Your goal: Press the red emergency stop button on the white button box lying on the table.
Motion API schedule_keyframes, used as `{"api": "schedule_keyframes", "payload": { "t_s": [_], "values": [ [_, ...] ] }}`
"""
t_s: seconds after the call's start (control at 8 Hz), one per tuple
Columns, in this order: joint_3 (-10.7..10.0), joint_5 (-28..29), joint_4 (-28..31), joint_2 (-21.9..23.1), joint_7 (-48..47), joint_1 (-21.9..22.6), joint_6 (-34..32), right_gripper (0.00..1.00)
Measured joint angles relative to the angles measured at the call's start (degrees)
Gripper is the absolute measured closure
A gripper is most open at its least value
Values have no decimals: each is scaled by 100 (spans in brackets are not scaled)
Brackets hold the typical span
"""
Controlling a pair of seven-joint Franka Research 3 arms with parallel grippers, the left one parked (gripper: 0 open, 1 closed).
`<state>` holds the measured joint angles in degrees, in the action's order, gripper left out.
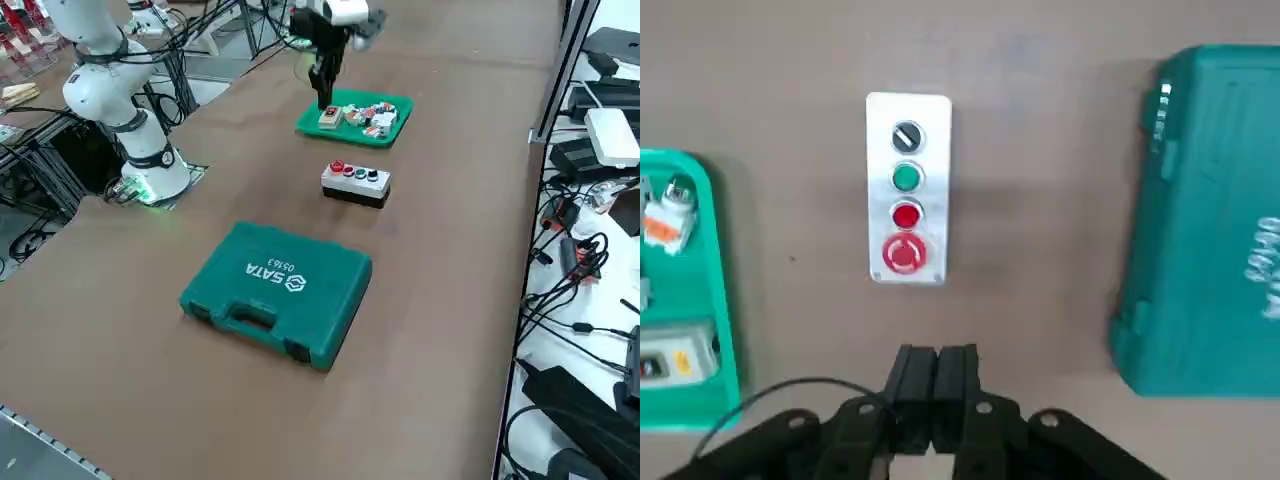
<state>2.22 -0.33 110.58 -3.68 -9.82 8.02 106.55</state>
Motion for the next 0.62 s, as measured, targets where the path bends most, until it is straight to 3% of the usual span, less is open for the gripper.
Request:
{"api": "schedule_keyframes", "payload": {
  "t_s": [0.38, 0.62],
  "values": [
    [0, 51, 1053, -30, -363, 104, 1543, 99],
    [0, 51, 1489, -80, -553, 143, 2178, 99]
  ]
}}
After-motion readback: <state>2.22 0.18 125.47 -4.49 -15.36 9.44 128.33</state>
